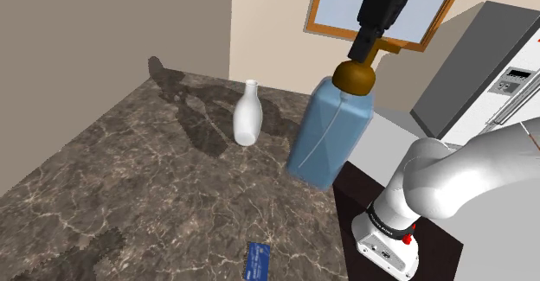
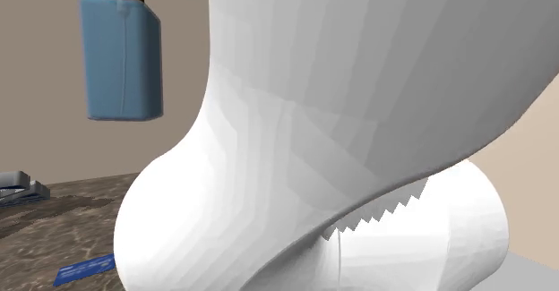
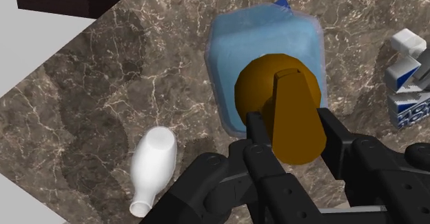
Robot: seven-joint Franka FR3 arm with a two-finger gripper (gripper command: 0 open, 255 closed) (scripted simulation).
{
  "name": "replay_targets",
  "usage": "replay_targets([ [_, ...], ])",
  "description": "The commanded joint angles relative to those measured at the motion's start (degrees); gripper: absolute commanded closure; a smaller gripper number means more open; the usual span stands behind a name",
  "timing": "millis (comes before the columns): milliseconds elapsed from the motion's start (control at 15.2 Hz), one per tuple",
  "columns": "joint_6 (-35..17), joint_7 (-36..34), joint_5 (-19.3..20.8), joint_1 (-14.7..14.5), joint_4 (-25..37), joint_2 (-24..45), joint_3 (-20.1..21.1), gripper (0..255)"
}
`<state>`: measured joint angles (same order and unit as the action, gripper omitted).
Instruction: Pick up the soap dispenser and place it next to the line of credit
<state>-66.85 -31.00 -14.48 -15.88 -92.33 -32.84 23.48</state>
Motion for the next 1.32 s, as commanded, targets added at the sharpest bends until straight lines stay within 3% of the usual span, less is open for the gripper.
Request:
replay_targets([
  [0, -1.6, 0.3, -0.3, -0.2, -2.8, -1.3, -0.1, 255],
  [1254, -14.6, 3.0, -2.7, -2.2, -25.3, -10.9, 0.3, 255],
])
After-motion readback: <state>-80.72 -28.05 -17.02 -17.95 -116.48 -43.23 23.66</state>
